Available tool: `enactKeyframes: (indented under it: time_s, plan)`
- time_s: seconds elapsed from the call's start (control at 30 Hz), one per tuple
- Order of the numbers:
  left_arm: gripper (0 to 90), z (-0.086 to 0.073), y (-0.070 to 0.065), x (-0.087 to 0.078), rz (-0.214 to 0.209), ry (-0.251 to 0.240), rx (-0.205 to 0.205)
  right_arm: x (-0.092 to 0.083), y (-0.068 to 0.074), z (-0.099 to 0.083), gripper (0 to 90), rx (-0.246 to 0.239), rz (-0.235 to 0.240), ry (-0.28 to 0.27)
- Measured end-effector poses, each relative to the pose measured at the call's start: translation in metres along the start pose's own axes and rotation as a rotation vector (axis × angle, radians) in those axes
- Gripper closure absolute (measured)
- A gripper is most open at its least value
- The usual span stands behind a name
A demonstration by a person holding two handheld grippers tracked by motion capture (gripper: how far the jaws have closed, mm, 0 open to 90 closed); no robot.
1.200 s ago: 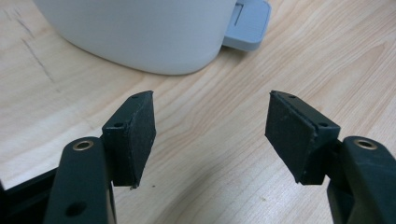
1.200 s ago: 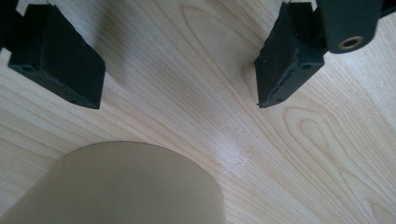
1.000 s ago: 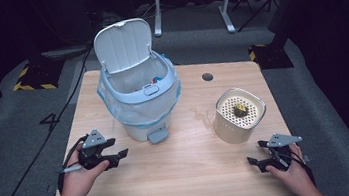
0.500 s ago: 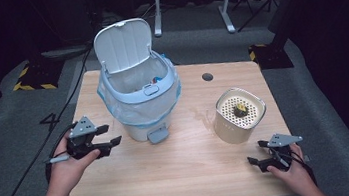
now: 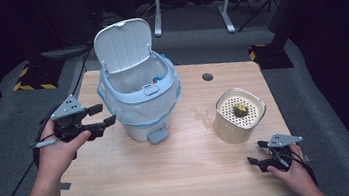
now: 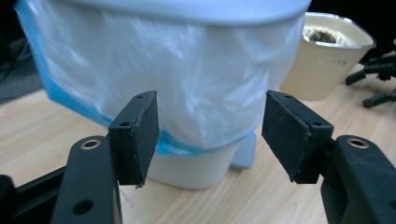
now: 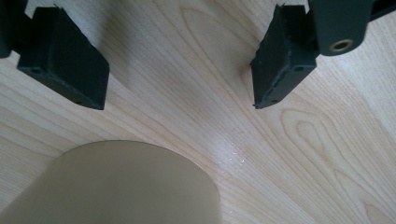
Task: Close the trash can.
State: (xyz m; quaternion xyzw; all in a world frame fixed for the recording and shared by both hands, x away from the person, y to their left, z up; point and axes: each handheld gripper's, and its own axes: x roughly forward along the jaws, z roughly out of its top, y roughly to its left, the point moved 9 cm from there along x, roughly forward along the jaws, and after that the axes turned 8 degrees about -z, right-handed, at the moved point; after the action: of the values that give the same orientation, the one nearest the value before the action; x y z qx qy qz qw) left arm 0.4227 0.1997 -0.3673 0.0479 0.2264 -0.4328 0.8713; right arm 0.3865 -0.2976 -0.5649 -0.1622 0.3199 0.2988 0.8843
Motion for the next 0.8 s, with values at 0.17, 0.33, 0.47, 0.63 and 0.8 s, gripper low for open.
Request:
enactKeyframes:
  time_s: [0.17, 0.33, 0.47, 0.63, 0.8]
  plan:
    - [39.2, 0.020, 0.004, -0.008, 0.008, -0.038, -0.006, 0.000, 0.000, 0.000, 19.4, -0.001, 0.000, 0.000]
    - [50.8, 0.038, 0.010, -0.013, 0.013, -0.058, -0.010, 0.000, 0.000, 0.000, 19.7, -0.001, 0.001, -0.001]
    - [60.2, 0.055, 0.016, -0.014, 0.025, -0.076, -0.005, 0.000, 0.000, 0.000, 19.9, -0.001, 0.002, -0.001]
    - [68.1, 0.075, 0.031, -0.014, 0.058, -0.110, -0.030, 0.000, 0.001, 0.000, 20.6, -0.003, 0.004, -0.003]
    - [75.6, 0.090, 0.048, -0.013, 0.110, -0.137, -0.072, 0.000, 0.001, 0.000, 20.9, -0.004, 0.005, -0.004]
